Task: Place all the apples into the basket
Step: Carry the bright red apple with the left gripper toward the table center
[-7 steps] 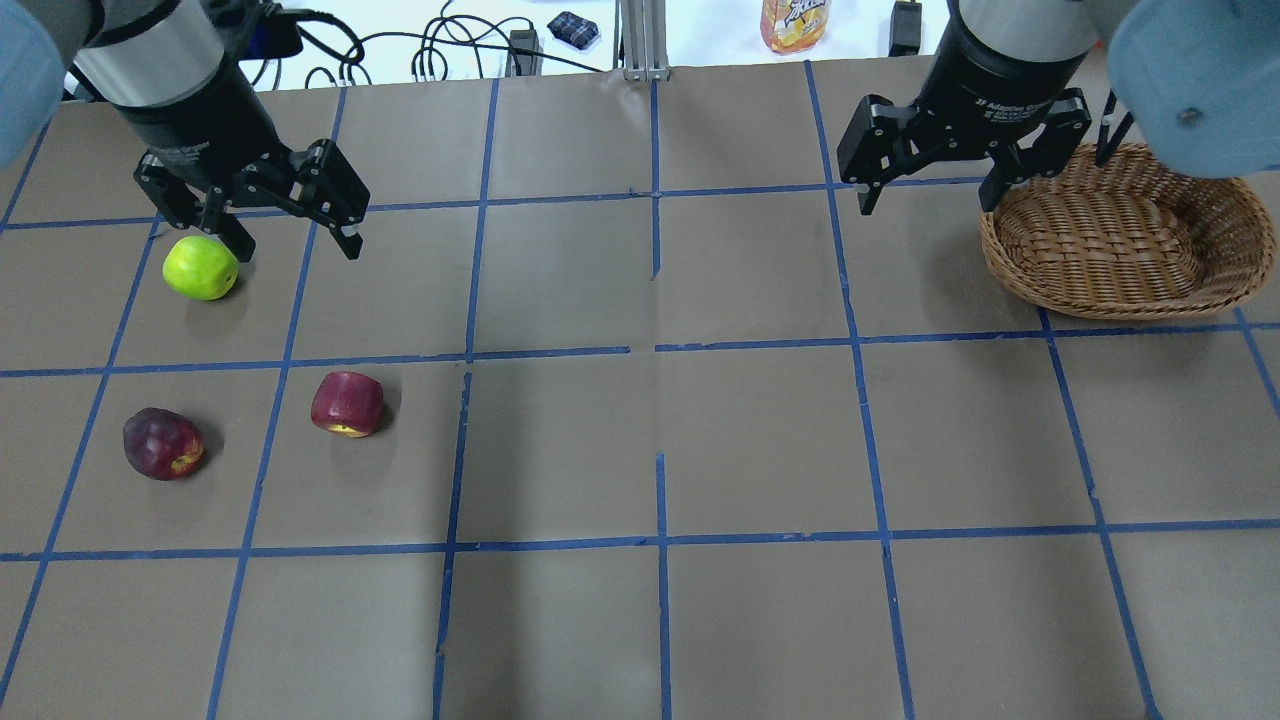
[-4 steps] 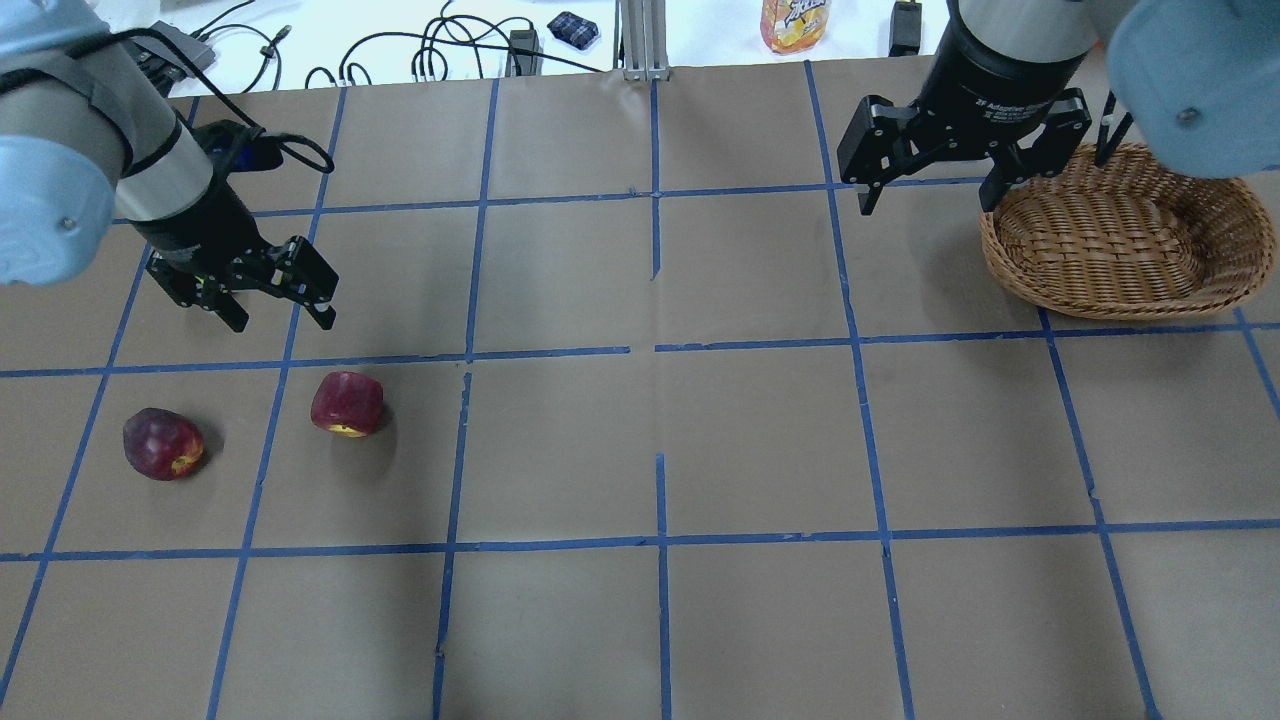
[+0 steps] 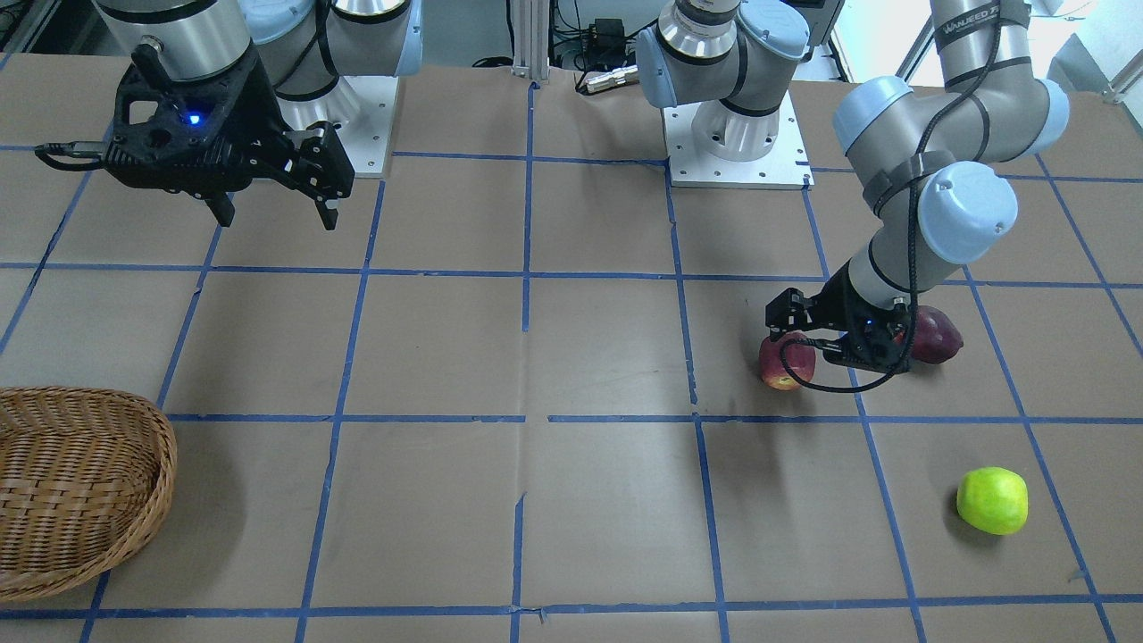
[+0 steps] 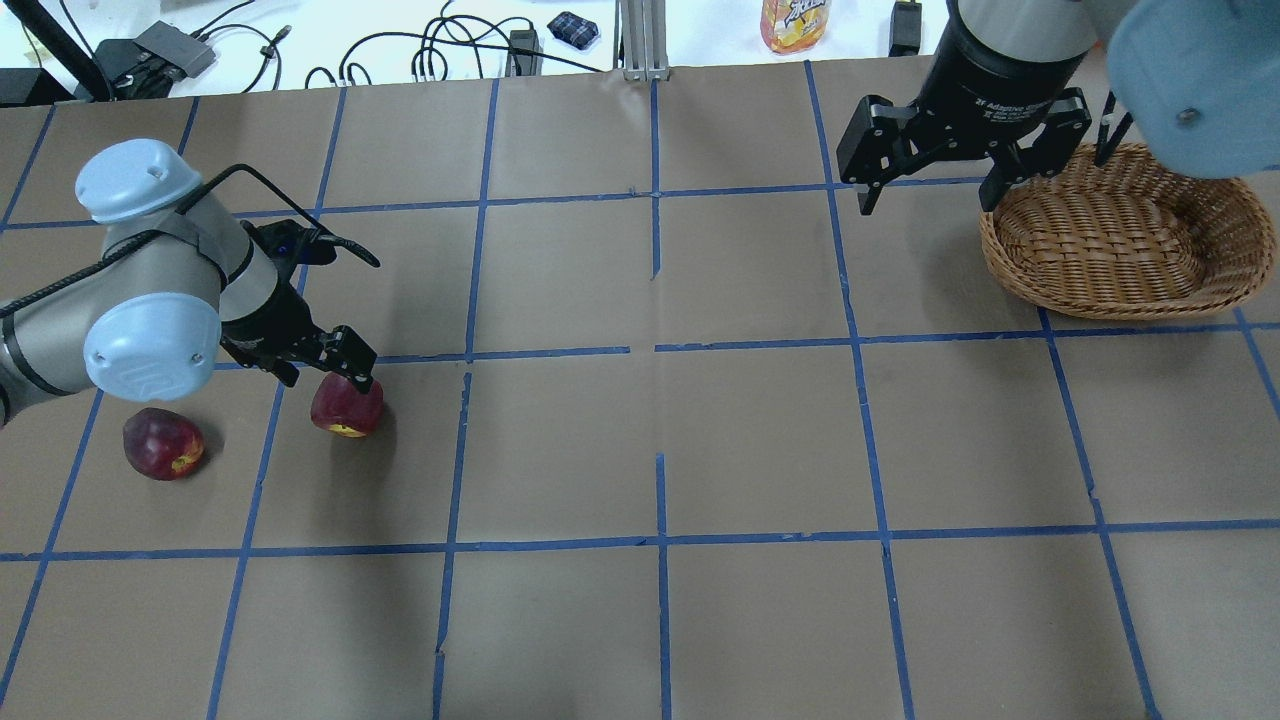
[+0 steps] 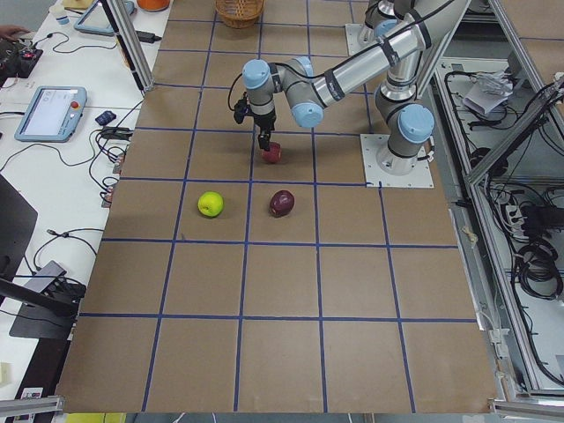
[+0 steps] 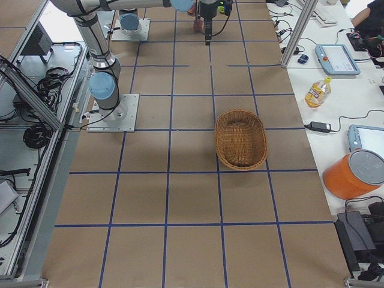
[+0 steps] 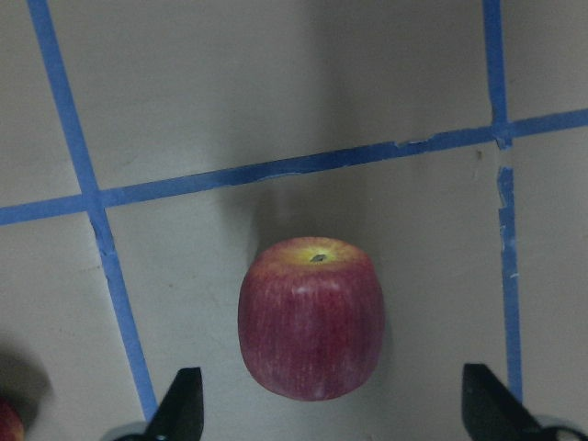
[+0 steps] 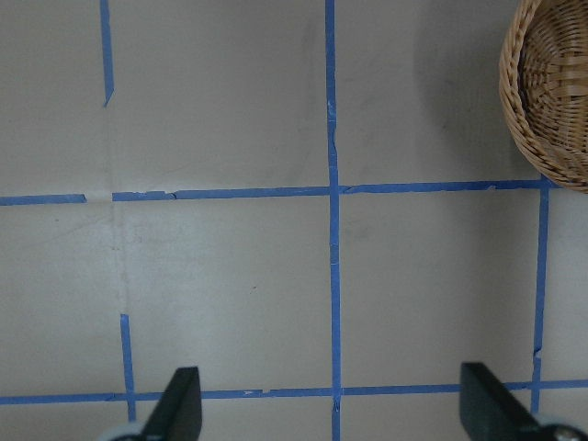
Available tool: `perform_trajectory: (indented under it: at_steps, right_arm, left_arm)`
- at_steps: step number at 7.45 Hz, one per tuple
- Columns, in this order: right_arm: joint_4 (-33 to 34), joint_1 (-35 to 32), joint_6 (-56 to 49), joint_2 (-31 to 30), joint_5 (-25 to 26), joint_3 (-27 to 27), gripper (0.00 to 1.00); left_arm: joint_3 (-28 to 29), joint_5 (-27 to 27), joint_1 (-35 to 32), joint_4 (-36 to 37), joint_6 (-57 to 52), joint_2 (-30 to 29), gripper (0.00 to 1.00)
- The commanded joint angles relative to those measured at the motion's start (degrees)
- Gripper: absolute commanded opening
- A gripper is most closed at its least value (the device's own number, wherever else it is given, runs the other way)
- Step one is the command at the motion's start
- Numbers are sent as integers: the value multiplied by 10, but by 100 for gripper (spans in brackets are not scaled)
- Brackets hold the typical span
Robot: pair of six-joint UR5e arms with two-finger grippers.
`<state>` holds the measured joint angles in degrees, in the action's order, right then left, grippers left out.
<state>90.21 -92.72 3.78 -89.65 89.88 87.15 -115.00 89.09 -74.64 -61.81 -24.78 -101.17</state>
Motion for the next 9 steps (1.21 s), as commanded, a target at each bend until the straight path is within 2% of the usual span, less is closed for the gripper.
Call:
perform_trajectory:
  at_steps: [1, 3, 4, 6, 7, 8, 9]
  right_arm:
    - [0, 0, 0, 0, -1, -1, 100]
    - [0, 0, 0, 0, -1, -1, 100]
    - [0, 0, 0, 0, -1, 0, 100]
    - [0, 0, 0, 0, -1, 0, 100]
    - [0, 0, 0, 0, -1, -1, 100]
    - [0, 0, 0, 0, -1, -1, 100]
    - [1, 0, 0, 0, -1, -1, 100]
  left_arm:
    - [-12, 0, 0, 31, 2, -31, 100]
    - [-25, 2, 0, 65, 3, -49, 100]
    - [-36, 4, 0, 92, 2, -51, 92]
    - [-33, 10, -2, 105, 3, -44, 23]
    - [-30, 9, -13, 98, 25, -31, 12]
    - [-24, -3, -32, 83, 98, -27, 12]
    - [-15, -43, -84, 84, 133, -26, 12]
